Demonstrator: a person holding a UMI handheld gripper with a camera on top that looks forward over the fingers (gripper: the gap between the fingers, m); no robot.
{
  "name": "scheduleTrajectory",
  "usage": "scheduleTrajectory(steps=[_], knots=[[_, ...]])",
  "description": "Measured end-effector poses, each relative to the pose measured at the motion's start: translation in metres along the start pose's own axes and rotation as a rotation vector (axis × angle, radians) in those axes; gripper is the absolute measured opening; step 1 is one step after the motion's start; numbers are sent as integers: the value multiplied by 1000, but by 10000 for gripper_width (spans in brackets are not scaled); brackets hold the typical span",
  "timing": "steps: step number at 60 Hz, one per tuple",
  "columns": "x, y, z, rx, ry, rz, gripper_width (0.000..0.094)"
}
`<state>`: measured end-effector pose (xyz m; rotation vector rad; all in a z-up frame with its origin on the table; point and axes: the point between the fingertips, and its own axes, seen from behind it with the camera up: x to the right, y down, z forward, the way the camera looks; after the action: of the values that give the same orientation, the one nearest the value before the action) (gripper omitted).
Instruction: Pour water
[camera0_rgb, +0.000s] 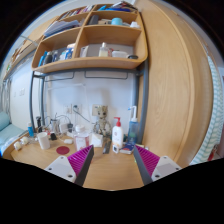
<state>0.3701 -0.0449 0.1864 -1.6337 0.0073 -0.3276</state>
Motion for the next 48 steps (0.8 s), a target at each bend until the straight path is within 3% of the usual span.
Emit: scheduleTrajectory(steps=[5,18,39,44,48], knots=[[-31,40,27,23,-42,-8,826],[-121,70,84,48,-129,32,836],[-136,78,184,26,-63,60,833],[-137,83,198,6,-65,62,809],[-139,85,204,14,-74,53,738]])
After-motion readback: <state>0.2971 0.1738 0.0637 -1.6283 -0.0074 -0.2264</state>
